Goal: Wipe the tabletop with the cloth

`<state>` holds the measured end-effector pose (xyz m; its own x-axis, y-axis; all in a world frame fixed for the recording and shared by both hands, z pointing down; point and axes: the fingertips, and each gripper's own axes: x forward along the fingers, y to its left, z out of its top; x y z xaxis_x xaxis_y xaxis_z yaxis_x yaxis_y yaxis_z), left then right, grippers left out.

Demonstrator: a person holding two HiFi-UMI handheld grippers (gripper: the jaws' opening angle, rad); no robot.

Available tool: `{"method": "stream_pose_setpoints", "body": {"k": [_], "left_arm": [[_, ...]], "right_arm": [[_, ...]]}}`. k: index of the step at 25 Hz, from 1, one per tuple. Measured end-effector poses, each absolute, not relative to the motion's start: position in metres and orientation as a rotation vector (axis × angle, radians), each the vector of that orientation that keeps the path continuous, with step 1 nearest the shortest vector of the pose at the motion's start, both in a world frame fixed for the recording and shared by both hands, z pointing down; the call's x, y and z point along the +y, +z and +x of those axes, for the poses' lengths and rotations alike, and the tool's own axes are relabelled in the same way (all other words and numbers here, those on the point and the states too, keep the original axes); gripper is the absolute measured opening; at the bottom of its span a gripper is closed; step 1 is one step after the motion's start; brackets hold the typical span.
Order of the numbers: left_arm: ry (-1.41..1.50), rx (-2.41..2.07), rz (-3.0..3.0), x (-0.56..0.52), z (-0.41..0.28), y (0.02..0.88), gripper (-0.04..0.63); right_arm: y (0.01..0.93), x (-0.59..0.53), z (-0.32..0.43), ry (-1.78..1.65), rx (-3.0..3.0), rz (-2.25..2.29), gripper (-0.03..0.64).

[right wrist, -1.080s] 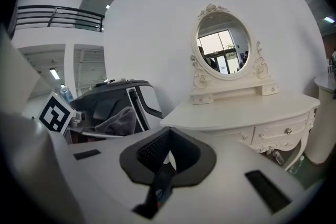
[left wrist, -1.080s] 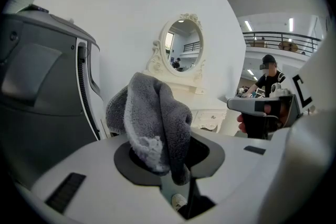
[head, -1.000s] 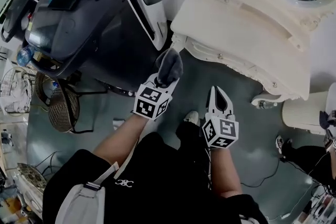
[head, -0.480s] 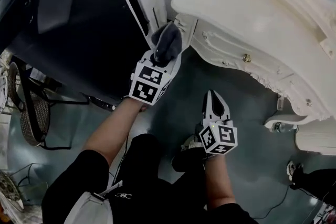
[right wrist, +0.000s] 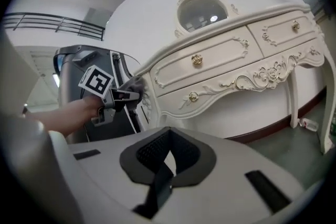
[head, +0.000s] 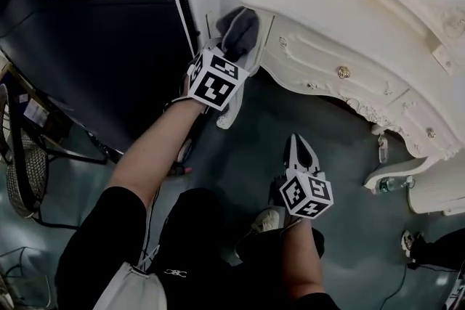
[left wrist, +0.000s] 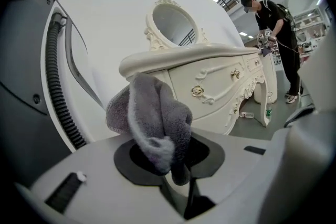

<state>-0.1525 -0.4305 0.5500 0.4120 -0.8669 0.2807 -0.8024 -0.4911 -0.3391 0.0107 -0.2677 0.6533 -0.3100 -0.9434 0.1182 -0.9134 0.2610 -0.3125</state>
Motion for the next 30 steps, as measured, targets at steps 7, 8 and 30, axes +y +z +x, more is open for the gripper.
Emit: {"method": "stream_pose_setpoints", "body": {"k": [7, 8, 30], "left_arm": [[-0.61, 1.48, -2.527, -0.45, -0.138, 0.54, 0.095], [-0.607, 1.48, -2.525, -0.45, -0.137, 0.54, 0.095], [-0.385, 1.447, -2.659, -0.415, -0.052, 0.506, 0.095]], "right_arm": [[0.629, -0.255, 0.029, -0.449, 2.328, -1.818, 0.005], [0.629, -0.254, 0.03, -0.457, 2.317, -1.823, 0.005], [0.63, -0.186, 0.108, -0.439, 2.107, -2.091, 0.005]]}}
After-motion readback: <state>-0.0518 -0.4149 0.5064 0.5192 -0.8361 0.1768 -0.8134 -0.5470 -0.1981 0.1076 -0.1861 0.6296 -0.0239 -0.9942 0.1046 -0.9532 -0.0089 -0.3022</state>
